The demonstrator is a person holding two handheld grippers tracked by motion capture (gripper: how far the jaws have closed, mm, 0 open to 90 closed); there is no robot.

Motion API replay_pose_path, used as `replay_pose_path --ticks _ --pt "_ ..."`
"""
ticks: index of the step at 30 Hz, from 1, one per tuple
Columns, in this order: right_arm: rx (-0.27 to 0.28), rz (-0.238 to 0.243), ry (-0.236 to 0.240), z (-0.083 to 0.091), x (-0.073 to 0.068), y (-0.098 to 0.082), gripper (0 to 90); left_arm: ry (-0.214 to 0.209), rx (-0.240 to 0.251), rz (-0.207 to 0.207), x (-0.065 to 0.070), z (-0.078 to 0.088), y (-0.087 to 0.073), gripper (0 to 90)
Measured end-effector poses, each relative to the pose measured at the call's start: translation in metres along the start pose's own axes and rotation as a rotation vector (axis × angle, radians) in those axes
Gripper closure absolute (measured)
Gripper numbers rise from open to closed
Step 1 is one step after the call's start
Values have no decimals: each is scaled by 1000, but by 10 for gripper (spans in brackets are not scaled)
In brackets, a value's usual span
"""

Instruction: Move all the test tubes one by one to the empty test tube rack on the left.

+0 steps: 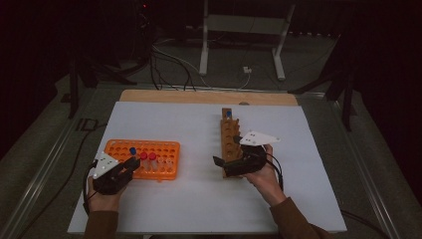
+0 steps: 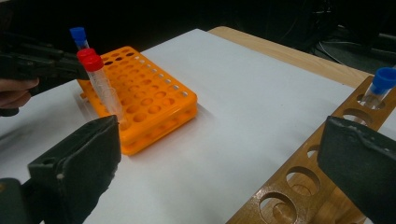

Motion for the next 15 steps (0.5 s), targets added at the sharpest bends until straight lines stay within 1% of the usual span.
replay_pose_path --ticks 11,15 --pt "-1 -4 5 0 -1 -1 4 11 -50 -50 3 -4 -7 769" --pt "-1 -1 9 -1 -2 -2 4 15 -63 -61 3 -5 -9 771"
Point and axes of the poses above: each handheld gripper's, and its own axes: z roughly backward along the jaws, y roughly out of its top, x roughly to its right, the point moved 8 cm from there along -z, roughly forward along the jaws, and after that the axes turned 8 degrees about z, right-handed, at the moved point
